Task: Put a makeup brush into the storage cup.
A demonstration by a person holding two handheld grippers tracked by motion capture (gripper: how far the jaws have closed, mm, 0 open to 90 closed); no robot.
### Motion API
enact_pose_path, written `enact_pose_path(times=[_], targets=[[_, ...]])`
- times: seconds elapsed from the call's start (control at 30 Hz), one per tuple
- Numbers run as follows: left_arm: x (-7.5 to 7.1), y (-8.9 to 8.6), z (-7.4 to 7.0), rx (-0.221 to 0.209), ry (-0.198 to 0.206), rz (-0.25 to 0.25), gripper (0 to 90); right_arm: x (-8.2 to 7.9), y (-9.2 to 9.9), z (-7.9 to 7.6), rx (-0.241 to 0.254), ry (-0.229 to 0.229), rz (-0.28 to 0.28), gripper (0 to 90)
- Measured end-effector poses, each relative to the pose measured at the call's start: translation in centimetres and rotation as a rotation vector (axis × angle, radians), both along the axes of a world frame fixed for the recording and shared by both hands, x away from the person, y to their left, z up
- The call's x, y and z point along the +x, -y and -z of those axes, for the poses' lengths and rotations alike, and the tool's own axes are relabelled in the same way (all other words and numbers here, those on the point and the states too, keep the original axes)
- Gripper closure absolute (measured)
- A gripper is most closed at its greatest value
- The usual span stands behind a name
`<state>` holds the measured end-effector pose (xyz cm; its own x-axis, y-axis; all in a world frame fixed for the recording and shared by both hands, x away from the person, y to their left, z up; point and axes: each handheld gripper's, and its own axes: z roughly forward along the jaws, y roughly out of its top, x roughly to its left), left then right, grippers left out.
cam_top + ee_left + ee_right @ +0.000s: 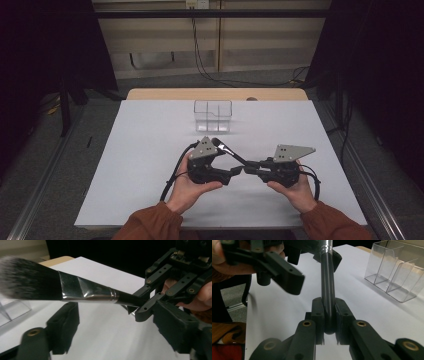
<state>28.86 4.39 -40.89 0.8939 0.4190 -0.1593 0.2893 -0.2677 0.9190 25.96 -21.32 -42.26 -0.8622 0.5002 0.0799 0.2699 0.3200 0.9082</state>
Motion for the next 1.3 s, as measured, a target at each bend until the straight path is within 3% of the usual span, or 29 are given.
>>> enact_pose_path(times=[0.4, 0.53, 0.6, 0.87, 1.13, 1.3], targets=[[0.3, -0.3, -0.3, -0.096, -0.048, -0.028, 53.7, 0.0, -0.1, 0.2, 0.014, -0.005, 0.003, 79.7], [0.4, -0.5, -0.3, -0.106, -0.069, -0.028, 56.8, 0.0, 0.0, 0.3, 0.013, -0.008, 0.004, 79.8], [0.4, -0.5, -0.4, -0.089, -0.072, -0.014, 60.2, 0.1, -0.1, 0.3, 0.013, -0.01, 0.0, 79.7], [0.7, -0.7, -0.6, -0.135, -0.1, -0.018, 60.4, 0.1, -0.1, 0.4, 0.014, -0.013, -0.005, 79.7], [0.8, -0.5, -0.8, -0.143, -0.114, 0.007, 67.7, 0.2, -0.2, 0.7, 0.011, -0.023, -0.01, 79.7], [1.3, -0.7, -1.0, -0.182, -0.129, -0.009, 67.4, 0.2, -0.4, 0.9, 0.004, -0.029, -0.023, 79.7]])
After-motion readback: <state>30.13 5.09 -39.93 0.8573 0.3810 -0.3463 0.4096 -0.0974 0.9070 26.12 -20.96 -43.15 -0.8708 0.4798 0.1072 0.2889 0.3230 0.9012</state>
